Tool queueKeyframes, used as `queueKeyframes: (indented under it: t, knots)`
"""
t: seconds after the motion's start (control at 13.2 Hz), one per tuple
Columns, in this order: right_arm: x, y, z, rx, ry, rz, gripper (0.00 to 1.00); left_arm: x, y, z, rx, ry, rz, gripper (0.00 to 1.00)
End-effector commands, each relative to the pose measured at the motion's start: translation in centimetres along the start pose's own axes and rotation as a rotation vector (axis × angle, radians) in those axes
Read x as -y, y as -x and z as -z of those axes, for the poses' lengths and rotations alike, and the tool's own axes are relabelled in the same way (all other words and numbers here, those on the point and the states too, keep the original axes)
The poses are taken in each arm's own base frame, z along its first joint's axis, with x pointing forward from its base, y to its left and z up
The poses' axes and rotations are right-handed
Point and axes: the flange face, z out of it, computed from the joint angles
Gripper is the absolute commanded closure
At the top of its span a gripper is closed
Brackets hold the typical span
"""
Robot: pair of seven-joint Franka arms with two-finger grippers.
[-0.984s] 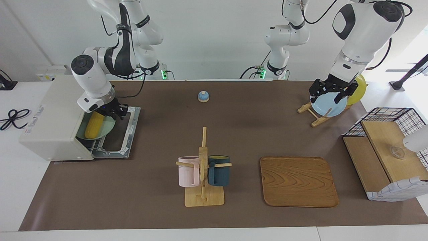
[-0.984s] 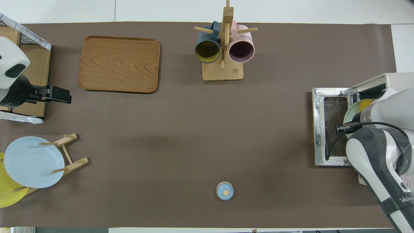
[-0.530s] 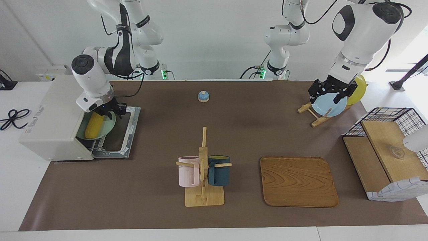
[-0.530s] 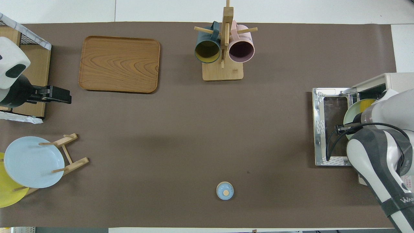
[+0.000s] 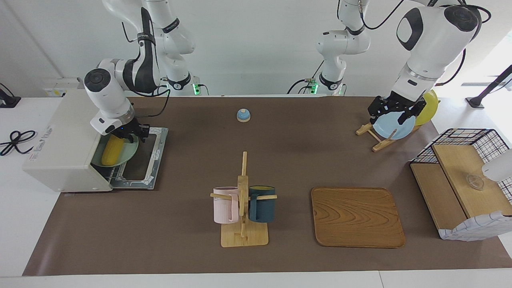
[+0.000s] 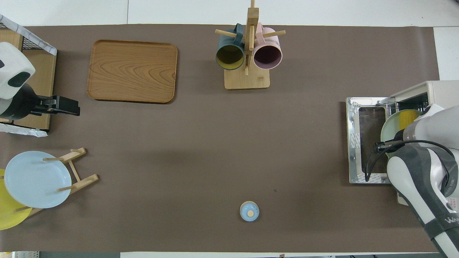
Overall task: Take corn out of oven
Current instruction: 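Reach into the oven and grasp the green plate's rim with the right gripper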
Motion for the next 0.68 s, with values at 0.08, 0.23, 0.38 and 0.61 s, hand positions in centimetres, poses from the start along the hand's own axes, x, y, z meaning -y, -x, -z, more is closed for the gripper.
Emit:
queueKeyframes:
  t: [0.08,0.23,0.38,0.61]
  knots:
    - [-0.6,1.2,-0.2,-0.018,0.014,0.014,0.64,0.2,0.4,0.0,-0.013,0.005,-0.004,0.00]
    - [-0.7,1.5,-0.4,-0.012,0.012,0.013,0.80,0.2,0.4,0.0,-0.013,0.005,-0.004,0.00]
    - [-0.4,1.4,-0.1,-0.007,0.052,0.076,1.00,0.2,0.4,0.0,-0.011,0.005,-0.004,0.00]
    - [1.5,0.3,1.2,-0.013,0.095,0.141,1.00,0.2,0.4,0.0,-0.011,0.005,-0.004,0.00]
